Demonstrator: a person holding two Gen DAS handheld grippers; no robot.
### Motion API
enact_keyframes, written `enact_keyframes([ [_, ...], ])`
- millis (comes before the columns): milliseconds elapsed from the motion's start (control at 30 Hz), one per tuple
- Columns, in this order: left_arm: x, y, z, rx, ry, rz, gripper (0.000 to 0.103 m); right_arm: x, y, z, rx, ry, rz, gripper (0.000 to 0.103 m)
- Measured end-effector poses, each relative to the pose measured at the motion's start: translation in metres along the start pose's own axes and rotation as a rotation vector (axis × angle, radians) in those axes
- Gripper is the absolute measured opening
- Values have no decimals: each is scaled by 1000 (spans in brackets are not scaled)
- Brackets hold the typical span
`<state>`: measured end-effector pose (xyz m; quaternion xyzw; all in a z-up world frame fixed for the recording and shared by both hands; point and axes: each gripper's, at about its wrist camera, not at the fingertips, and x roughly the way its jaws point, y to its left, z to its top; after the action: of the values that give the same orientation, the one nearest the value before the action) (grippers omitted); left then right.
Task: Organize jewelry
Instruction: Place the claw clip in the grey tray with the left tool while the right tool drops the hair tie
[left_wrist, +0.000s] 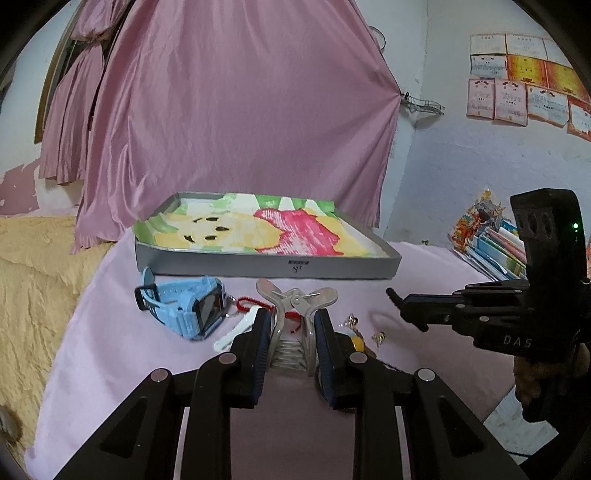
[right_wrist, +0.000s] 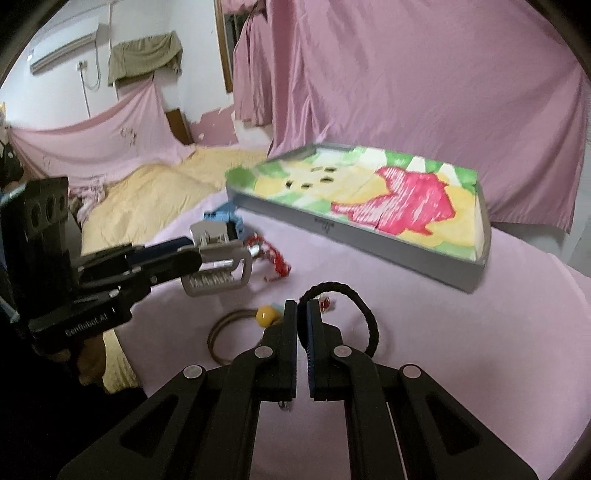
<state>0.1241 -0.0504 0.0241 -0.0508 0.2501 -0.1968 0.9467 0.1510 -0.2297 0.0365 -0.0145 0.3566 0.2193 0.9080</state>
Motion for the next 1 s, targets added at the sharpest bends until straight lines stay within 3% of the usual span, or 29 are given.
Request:
enact_keyframes([
  [267, 8, 4, 34, -13, -67, 4, 23, 3, -13, 36, 4, -110, -20, 4],
  [500, 42, 25, 79, -55, -79, 15, 23, 42, -32, 78, 44, -103, -13, 4],
  [733, 95, 52, 104, -106, 1, 21, 23, 107, -51, 97, 104, -8, 5, 4],
  [1000, 140, 71, 98, -160, 166, 62, 23, 150, -59, 94, 129, 83, 21, 5],
])
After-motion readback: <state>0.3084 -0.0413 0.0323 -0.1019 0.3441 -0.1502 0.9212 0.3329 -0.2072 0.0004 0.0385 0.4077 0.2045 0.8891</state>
